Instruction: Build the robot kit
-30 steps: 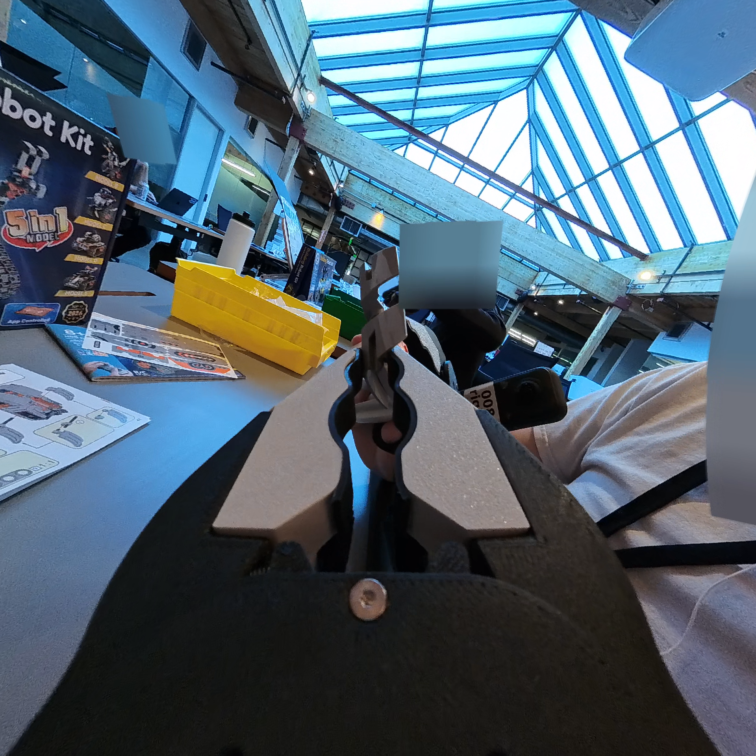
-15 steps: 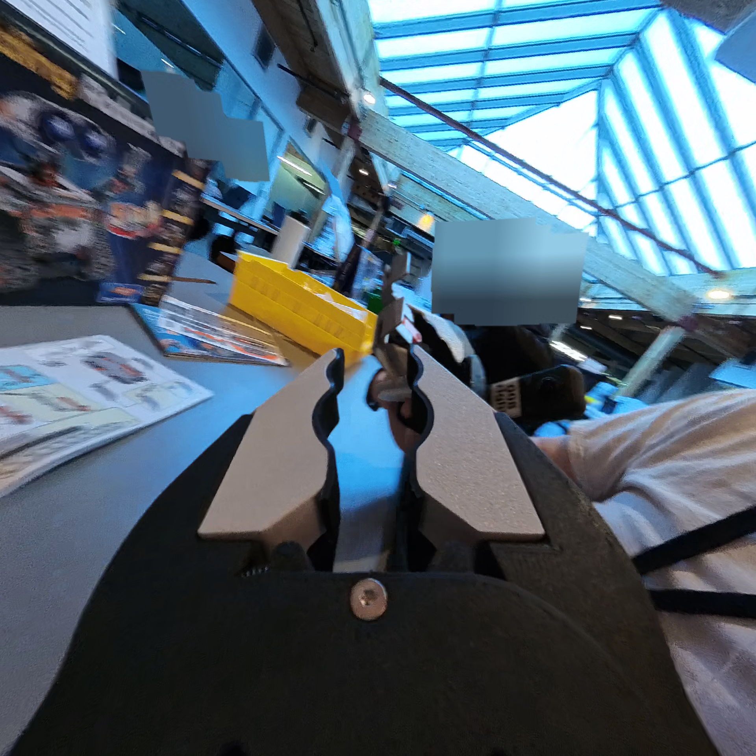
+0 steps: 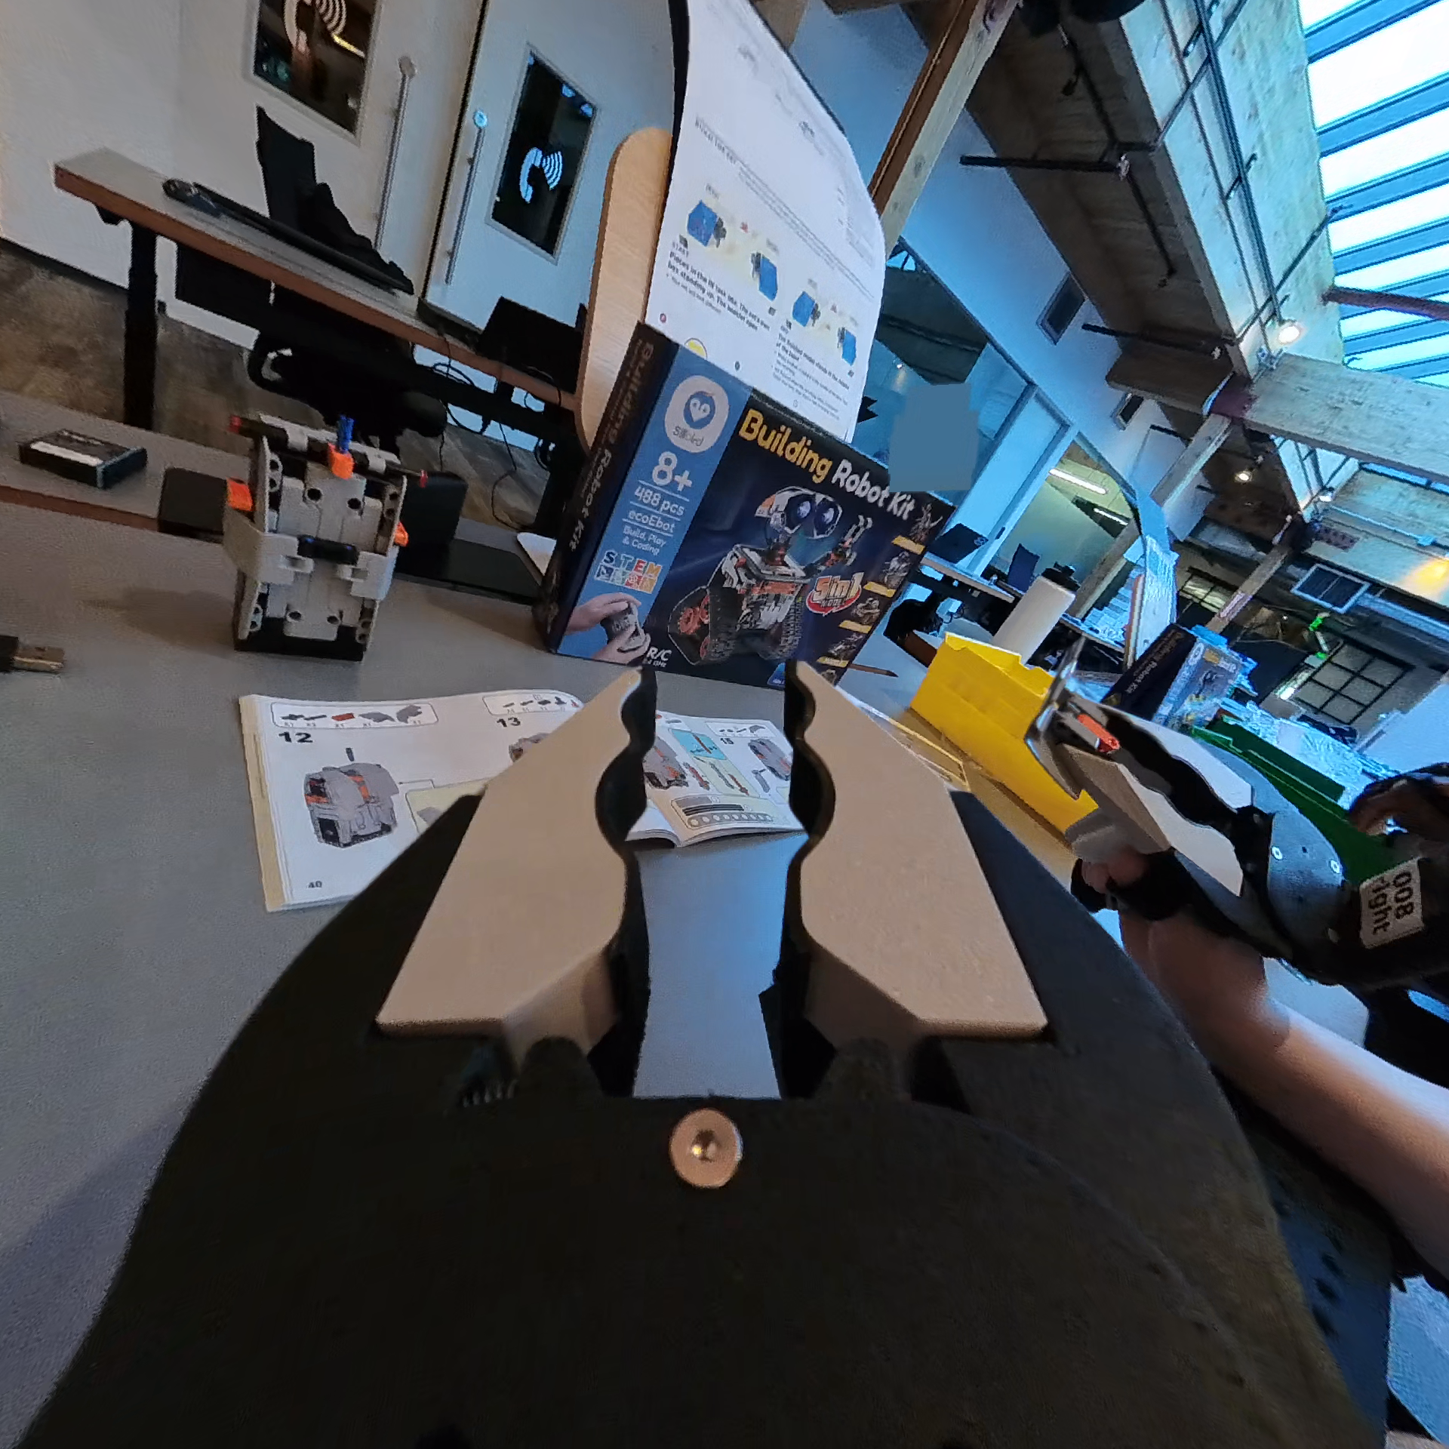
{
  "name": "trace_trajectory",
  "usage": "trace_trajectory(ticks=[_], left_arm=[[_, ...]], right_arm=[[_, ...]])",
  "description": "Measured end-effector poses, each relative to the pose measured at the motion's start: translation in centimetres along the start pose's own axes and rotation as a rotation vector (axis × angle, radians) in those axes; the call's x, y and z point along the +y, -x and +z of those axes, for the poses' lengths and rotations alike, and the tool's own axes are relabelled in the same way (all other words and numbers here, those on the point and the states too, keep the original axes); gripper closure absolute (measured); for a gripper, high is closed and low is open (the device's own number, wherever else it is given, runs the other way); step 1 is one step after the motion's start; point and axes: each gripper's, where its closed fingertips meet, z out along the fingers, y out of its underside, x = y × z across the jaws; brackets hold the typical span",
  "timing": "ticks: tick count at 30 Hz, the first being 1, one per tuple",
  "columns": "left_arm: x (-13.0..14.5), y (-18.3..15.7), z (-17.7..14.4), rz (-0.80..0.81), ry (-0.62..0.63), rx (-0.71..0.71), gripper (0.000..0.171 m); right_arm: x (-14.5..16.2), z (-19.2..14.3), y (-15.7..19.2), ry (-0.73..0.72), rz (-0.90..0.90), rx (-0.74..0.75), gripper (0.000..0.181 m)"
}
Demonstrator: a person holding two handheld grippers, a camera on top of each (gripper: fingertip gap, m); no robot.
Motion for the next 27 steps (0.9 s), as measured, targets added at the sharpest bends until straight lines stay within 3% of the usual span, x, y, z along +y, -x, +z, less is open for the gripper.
trace_trajectory(ticks=[8,21,27], left_arm=[[5.3,-2.4,1.9,0.009,0.199,0.076,0.145],[8.4,-6.2,3.0,-0.014,0.352,0.291,0.145],[9.7,-7.4,3.1,0.025,0.413,0.329,0.146]], right_arm=[[1.1,0.7,1.6,0.059,0.013,-0.081,0.156],[3.6,2.0,2.8,0.137,0.065,-0.14,0.155],[3.1,1.9,2.7,0.12,0.044,-0.127,0.155]])
